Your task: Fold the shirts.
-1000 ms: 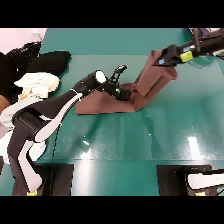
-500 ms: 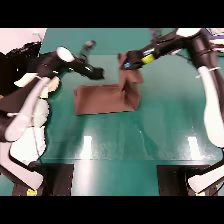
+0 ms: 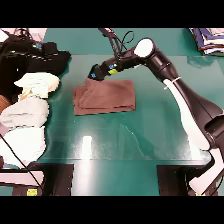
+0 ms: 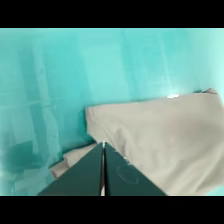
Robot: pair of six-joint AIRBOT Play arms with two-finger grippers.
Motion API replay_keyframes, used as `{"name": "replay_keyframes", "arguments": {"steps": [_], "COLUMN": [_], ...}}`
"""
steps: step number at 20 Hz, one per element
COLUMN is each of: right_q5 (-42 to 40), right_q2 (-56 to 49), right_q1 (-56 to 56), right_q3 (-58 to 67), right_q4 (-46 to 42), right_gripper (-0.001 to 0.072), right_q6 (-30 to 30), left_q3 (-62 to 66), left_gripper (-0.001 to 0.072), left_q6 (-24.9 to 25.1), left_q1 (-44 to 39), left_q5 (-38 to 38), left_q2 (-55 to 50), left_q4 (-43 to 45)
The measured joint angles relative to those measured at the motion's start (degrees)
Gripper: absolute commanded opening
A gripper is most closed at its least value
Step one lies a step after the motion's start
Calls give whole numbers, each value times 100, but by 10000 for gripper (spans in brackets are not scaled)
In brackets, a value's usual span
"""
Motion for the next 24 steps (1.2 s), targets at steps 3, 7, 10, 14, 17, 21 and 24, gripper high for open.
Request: {"name": "replay_keyframes", "arguments": {"steps": [3,7,10,14,17,21,24], "right_q5": [463,625,411,-118,-358,-501,-564], "right_q2": [361,776,898,782,433,-131,-420], "right_q1": [-442,-1270,-1810,-2192,-2210,-1963,-1779], "right_q3": [-599,-1762,-2581,-3403,-3587,-3226,-2820], "right_q4": [-863,-1305,-1193,-304,496,1182,1287], "right_gripper": [550,661,711,698,692,322,15], "right_q6": [348,782,1008,1012,798,608,479], "left_q3": [-9,-13,-13,-13,-13,-13,-13], "left_gripper": [33,33,33,33,33,33,33], "left_q6": [0,2,2,2,0,0,0], "left_q1": [37,4,-22,-37,-24,-26,-37], "left_q5": [-173,-264,-308,-341,-341,-374,-442], "left_q2": [70,98,105,105,103,103,103], "left_q4": [17,35,35,31,46,46,35]}}
